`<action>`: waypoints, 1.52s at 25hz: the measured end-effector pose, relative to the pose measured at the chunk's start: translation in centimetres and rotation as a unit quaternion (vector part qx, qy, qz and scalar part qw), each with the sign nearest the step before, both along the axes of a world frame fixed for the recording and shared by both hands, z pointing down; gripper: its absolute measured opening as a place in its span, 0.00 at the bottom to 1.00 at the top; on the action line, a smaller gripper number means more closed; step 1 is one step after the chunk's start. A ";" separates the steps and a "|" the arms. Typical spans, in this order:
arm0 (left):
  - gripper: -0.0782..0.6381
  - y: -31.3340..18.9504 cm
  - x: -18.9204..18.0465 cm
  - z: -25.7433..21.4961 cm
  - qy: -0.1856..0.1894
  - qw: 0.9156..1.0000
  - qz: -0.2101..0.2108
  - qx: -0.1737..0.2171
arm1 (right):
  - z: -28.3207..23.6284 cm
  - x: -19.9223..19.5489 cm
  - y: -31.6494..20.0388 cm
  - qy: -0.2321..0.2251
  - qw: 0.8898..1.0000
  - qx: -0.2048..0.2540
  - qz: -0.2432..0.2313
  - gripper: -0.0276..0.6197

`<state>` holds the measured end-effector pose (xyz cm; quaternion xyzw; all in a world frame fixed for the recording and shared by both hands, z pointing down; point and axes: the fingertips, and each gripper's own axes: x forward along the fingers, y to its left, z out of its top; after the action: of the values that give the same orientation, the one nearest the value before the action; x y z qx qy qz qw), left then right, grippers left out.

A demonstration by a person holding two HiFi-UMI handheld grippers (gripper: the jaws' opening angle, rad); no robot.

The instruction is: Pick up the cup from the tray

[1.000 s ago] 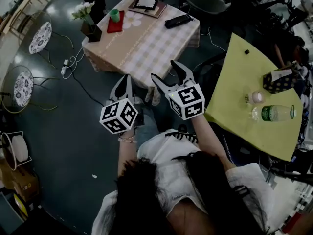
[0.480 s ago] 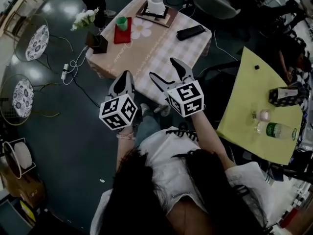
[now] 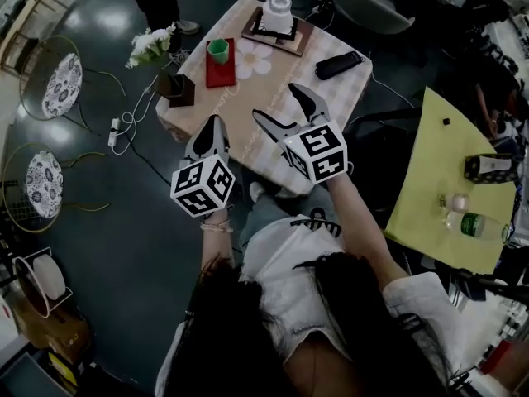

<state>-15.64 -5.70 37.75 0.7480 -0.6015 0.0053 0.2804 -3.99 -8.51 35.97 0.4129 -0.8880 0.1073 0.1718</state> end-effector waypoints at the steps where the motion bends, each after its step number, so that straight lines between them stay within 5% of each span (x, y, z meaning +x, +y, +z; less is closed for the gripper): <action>1: 0.12 -0.4 -0.3 0.2 0.000 1.000 -0.001 -0.002 | 0.1 -0.5 -0.7 0.001 1.000 0.000 -0.002 0.61; 13: 0.12 -7.9 -1.9 4.2 -0.024 0.999 -0.028 -0.030 | 4.7 -5.0 -10.9 0.024 0.998 -0.038 -0.044 0.63; 21: 0.12 -14.3 -6.1 8.3 -0.032 0.994 -0.088 -0.055 | 10.0 -8.6 -19.1 0.022 0.996 -0.077 -0.045 0.64; 38: 0.12 -20.7 -7.8 15.9 -0.040 0.987 -0.111 -0.105 | 21.0 -14.3 -25.1 0.084 0.984 -0.140 -0.066 0.64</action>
<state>-23.46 -26.35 53.70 0.6422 -0.6879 0.0668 0.3317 -18.31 -33.62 56.98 0.3326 -0.8719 0.1843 0.3087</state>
